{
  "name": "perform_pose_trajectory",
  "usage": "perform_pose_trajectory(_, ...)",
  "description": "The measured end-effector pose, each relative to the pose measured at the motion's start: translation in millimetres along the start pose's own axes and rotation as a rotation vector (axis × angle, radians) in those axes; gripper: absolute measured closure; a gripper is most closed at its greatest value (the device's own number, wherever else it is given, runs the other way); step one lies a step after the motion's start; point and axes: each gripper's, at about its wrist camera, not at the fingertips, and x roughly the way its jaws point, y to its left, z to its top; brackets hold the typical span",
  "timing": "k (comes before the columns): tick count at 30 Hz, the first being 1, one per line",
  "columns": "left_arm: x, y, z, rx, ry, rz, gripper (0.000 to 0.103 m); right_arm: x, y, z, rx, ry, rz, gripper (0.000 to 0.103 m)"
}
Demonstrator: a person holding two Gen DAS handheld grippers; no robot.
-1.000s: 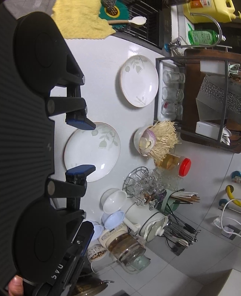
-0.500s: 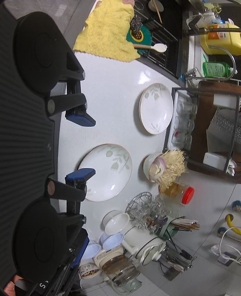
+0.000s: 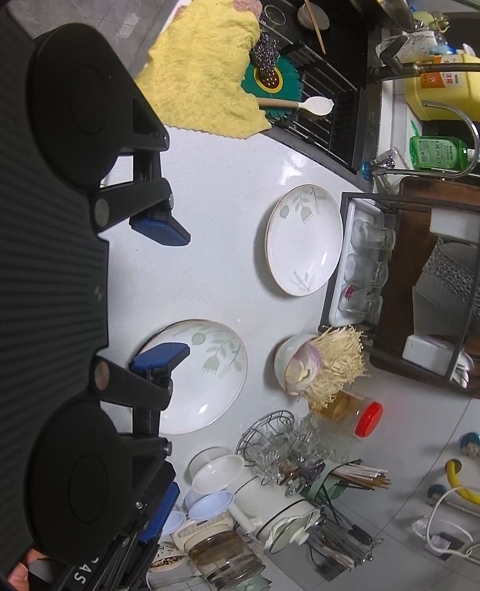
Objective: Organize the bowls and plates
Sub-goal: 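Move both grippers to the rim of the smaller leaf-print plate, then close both grippers on the rim of the smaller leaf-print plate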
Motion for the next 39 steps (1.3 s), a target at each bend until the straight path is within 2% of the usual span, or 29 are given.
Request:
perform_pose_trajectory(1,6.0,5.1,6.0,-0.002,0.008,-0.005,0.034,6.0,1.6,2.7,0.004,0.002,-0.004,0.055)
perform_pose_trajectory(12,65.7,58.2,69.8,0.012,0.068,-0.014,0.025,80.8,16.7,30.7,0.061,0.057,-0.052,0.055)
perform_pose_trajectory(22,126.9,107.2,120.1,0.009,0.094,-0.045,0.021,156.3,32.7,52.4,0.098,0.137,-0.095,0.055)
perform_pose_trajectory(28,166.1,135.2,144.5,-0.001,0.114,-0.046,0.021,202.9,36.5,63.7,0.121,0.141,-0.137,0.055)
perform_pose_trajectory(31,182.8,144.8,155.4,0.013,0.111,-0.042,0.021,225.1,35.5,69.1,0.140,0.134,-0.148,0.055)
perform_pose_trajectory(34,190.3,149.0,165.0,0.039,0.055,-0.006,0.021,248.0,30.2,73.1,0.182,0.148,-0.150,0.055)
perform_pose_trajectory(39,213.0,155.8,182.2,0.046,0.069,-0.023,0.021,277.2,22.5,77.7,0.230,0.155,-0.210,0.055)
